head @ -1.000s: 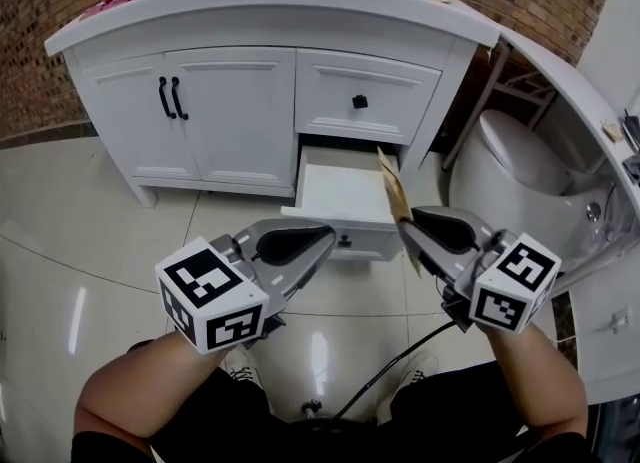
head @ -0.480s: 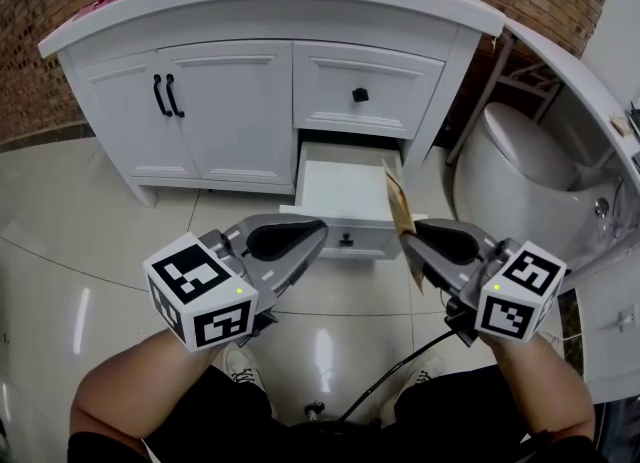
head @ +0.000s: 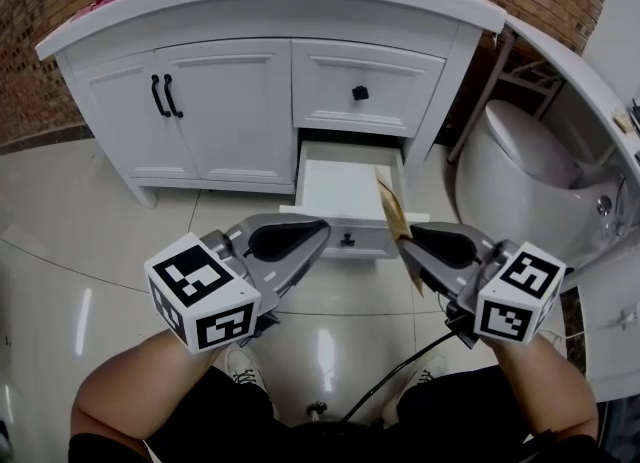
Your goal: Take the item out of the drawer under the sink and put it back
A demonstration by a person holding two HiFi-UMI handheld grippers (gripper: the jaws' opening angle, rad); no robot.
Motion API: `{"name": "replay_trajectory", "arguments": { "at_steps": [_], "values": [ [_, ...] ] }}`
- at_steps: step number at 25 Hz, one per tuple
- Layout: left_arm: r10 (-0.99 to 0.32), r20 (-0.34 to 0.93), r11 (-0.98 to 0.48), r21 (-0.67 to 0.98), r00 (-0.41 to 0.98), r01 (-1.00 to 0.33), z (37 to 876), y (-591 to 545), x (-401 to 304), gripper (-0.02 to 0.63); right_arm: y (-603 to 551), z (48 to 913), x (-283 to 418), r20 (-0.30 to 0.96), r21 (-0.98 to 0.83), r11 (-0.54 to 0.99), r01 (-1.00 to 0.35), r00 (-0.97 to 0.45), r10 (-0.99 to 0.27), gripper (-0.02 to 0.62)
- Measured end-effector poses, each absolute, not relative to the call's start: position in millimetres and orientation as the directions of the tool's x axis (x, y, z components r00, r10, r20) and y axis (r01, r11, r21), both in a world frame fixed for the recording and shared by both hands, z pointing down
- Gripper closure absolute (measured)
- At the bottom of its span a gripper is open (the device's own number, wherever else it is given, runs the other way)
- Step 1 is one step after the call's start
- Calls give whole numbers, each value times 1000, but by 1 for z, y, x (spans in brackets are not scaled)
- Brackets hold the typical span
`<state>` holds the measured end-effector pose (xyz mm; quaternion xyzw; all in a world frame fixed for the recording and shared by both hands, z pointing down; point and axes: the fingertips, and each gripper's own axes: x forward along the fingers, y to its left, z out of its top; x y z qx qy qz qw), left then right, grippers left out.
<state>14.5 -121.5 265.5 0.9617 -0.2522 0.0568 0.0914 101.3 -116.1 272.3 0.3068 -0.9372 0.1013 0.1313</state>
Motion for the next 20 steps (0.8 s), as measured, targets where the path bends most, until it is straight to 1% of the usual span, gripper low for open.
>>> {"name": "replay_trajectory", "arguments": {
  "at_steps": [5, 12, 20],
  "values": [
    [-480, 152, -856, 133, 864, -499, 263, -121, 14, 600, -114, 274, 98, 311, -107, 796, -596, -781, -542, 534],
    [-485, 162, -845, 167, 859, -508, 269, -124, 11, 600, -114, 275, 97, 316, -102, 799, -592, -781, -539, 534],
    [-487, 160, -845, 162, 859, -510, 268, -125, 11, 600, -114, 278, 96, 327, -99, 804, -587, -782, -530, 534]
  ]
}}
